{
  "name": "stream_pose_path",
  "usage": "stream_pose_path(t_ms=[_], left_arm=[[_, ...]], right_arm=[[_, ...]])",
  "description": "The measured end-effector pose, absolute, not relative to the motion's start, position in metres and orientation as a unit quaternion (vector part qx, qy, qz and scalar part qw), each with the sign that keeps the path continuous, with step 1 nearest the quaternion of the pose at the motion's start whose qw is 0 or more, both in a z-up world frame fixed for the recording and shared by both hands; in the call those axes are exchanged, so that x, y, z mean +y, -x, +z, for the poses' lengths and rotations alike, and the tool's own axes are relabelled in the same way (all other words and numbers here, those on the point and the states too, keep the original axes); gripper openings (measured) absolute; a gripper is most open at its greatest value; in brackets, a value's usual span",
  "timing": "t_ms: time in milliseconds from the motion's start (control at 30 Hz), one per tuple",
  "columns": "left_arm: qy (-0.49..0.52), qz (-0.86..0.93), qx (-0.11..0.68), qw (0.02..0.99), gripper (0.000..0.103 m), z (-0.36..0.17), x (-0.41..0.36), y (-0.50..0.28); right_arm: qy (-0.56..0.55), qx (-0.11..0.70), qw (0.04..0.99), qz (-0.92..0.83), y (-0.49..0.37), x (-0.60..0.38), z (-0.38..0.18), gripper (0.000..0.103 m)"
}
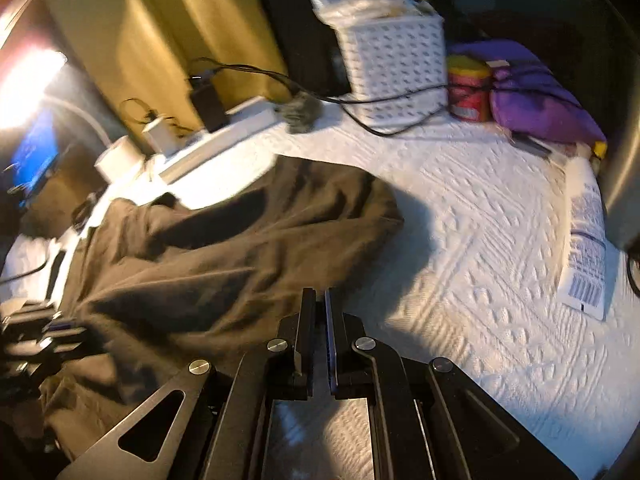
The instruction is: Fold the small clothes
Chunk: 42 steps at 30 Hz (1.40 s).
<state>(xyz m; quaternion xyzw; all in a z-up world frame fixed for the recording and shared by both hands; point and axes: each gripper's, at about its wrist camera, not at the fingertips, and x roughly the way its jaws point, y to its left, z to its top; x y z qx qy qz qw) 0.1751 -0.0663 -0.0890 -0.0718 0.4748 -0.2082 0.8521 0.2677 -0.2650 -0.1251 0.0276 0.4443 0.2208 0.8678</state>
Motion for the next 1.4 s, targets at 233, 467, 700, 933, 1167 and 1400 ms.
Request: stream_pose_path(t_ms=[233,467,700,933,1167,1400], left_arm=[[0.070,-0.219,0.486,0.843,0.007,-0.099,-0.064,-0.171],[0.083,-0.216,0.505,0.831,0.007,-0.121,-0.063,-0.176],[0.099,-0.213,0.515,0.824,0.023,-0.120,-0.051,-0.170],[0.114,-0.174,0.513,0.833,0.037,-0.120,-0.020,-0.152],[0.107,-0.148,0.477,0.860,0.062,-0.105,-0.010,-0.143],[0.099,-0.107,0.475,0.868,0.062,-0.104,0.002,-0.135]], right_arm=[[-0.081,0.465,0.853,0.222,-0.284,-0.273,-0.127,0.006],[0.020,0.465,0.858,0.218,-0.288,-0.239,-0.135,0.006],[0.015,0.461,0.866,0.196,-0.296,-0.251,-0.136,0.006],[0.058,0.447,0.876,0.173,-0.287,-0.246,-0.134,0.006],[0.078,0.428,0.890,0.137,-0.266,-0.253,-0.126,0.006],[0.093,0.426,0.891,0.123,-0.248,-0.266,-0.133,0.006]])
